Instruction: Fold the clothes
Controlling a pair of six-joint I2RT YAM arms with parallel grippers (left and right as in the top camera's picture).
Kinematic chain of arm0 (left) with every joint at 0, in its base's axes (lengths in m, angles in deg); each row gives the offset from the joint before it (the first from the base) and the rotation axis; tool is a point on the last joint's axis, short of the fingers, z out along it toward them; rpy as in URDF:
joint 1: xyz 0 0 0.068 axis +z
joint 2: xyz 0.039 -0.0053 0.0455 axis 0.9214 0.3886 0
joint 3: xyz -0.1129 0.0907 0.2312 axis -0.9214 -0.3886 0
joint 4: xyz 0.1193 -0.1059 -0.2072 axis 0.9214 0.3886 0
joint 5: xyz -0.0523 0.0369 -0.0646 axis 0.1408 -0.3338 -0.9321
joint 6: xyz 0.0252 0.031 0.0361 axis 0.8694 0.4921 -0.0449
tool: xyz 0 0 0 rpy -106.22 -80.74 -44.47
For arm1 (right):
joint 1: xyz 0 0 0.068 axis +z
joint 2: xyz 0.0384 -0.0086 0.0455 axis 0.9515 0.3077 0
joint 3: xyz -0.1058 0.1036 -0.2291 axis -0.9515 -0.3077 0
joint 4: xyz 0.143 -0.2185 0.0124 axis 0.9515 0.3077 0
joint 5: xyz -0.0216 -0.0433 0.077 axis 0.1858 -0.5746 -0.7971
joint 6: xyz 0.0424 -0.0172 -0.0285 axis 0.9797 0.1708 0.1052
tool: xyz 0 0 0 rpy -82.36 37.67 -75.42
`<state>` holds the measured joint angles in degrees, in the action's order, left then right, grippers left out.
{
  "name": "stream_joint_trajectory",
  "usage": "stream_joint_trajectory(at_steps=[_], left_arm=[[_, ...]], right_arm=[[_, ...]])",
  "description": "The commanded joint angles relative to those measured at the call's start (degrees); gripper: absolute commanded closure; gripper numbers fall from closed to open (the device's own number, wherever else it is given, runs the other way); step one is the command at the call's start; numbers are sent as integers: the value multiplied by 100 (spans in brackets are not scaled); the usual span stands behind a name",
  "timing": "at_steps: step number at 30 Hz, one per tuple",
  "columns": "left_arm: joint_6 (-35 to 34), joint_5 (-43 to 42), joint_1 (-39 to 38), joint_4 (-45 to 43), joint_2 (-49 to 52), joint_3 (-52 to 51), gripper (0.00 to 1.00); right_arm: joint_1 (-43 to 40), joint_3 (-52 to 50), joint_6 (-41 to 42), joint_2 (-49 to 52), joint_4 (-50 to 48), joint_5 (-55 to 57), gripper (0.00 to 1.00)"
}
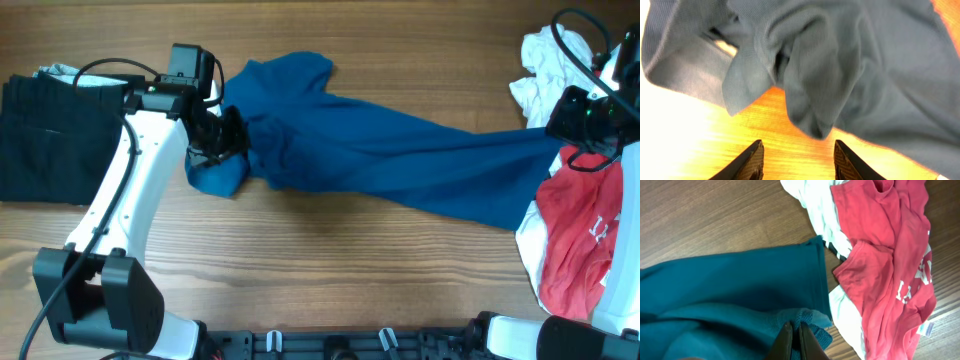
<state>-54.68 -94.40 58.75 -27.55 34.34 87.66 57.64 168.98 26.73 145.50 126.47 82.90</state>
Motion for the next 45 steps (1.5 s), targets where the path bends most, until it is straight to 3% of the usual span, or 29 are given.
stream_joint_trajectory(at_steps=[1,6,10,19,26,30,32,34,40,45], left_arm=[[1093,291,-350,11,0,-514,55],[1729,1130,-835,-625,2,-800,49],[1829,1139,-1025,-1244,9,-1032,49],[1853,1134,-1064,-1467,33,-1139,51],[1853,837,-1064,-1655,295,-1139,63],[1853,837,-1097,-1596,437,-1139,79],[1849,837,-1102,-1506,446,-1139,96],[1823,835,-1102,-1287,382,-1132,96],[1672,752,-955,-153,-1088,33,96],[1521,525,249,-17,-2931,1054,96]], right_arm=[[-20,-26,-85,66,-13,-24,96],[-20,-26,-87,66,-11,-24,96],[-20,-26,-87,66,-13,-24,96],[-20,-26,-85,66,-4,-24,96],[-20,-26,-87,66,11,-24,96],[-20,-26,-87,66,11,-24,96],[-20,-26,-87,66,11,-24,96],[-20,-26,-87,66,9,-24,96],[-20,0,-7,-35,-7,-28,96],[-20,444,66,-800,4,-31,96]])
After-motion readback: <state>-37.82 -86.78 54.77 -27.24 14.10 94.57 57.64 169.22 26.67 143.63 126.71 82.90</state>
